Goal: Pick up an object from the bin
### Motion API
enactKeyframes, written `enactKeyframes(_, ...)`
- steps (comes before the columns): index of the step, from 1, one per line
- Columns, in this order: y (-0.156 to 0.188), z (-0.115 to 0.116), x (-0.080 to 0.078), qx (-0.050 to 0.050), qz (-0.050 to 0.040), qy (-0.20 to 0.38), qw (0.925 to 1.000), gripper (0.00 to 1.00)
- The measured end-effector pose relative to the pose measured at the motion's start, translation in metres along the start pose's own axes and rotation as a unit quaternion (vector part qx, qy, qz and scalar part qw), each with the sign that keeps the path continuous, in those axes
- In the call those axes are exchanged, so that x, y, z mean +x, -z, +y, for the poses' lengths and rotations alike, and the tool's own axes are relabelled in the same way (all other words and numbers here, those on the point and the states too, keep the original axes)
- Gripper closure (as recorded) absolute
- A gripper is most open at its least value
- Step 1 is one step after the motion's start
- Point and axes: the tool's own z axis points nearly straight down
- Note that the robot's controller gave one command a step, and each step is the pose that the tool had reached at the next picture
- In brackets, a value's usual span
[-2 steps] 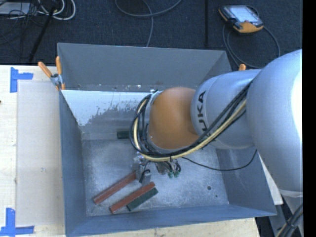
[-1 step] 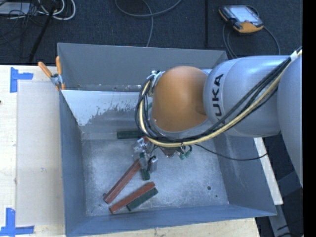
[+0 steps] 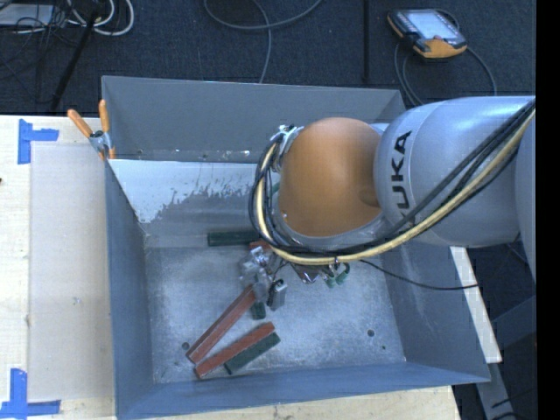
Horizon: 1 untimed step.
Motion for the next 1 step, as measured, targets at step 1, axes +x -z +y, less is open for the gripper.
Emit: enactKeyframes(1, 0.0648, -0.0174, -0.0293, 0.0, 0.0004, -0.011, 0.9999, 1.0)
